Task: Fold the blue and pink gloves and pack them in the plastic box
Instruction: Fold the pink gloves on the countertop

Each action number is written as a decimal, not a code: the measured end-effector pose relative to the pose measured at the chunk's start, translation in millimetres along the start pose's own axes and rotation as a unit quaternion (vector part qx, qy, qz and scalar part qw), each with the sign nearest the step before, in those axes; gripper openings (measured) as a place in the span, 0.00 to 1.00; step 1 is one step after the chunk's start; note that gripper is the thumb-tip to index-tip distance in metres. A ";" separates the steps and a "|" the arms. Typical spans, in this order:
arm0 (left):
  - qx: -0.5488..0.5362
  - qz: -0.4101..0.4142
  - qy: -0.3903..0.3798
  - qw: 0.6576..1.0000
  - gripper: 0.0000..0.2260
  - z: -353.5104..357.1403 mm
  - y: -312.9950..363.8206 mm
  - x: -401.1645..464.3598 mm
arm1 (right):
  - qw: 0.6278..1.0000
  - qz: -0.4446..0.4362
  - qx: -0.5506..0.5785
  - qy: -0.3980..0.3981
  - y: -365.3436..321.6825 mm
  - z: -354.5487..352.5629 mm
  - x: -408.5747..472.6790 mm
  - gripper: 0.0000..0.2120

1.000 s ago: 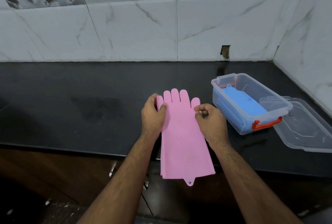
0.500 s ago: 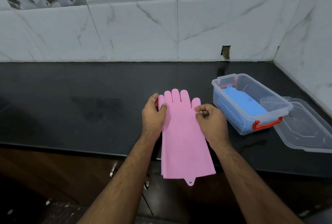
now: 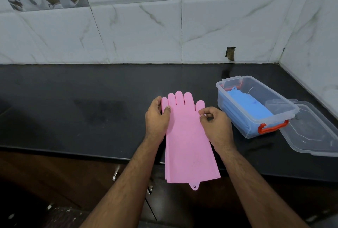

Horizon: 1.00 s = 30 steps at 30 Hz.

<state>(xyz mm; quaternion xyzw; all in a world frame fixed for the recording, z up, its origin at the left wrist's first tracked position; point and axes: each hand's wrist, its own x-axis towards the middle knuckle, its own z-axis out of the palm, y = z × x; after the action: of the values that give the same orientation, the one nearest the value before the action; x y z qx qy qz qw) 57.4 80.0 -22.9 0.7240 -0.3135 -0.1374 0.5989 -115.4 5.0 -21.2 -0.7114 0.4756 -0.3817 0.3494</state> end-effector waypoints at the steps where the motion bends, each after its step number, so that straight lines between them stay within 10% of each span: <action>1: -0.001 -0.001 0.000 1.000 0.23 -0.1 0.6 -0.3 | 1.000 0.000 0.000 0.001 0.0 0.0 -0.1 0.05; 30: -0.097 0.017 -0.036 0.994 0.24 -1.0 5.9 1.1 | 1.000 0.014 -0.011 -0.019 -7.0 -2.5 -1.7 0.15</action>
<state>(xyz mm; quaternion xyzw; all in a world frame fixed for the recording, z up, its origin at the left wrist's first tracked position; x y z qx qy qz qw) 57.1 79.5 -16.8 0.6515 -0.3319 -0.1827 0.6573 -115.1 8.4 -14.4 -0.7155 0.4826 -0.3581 0.3562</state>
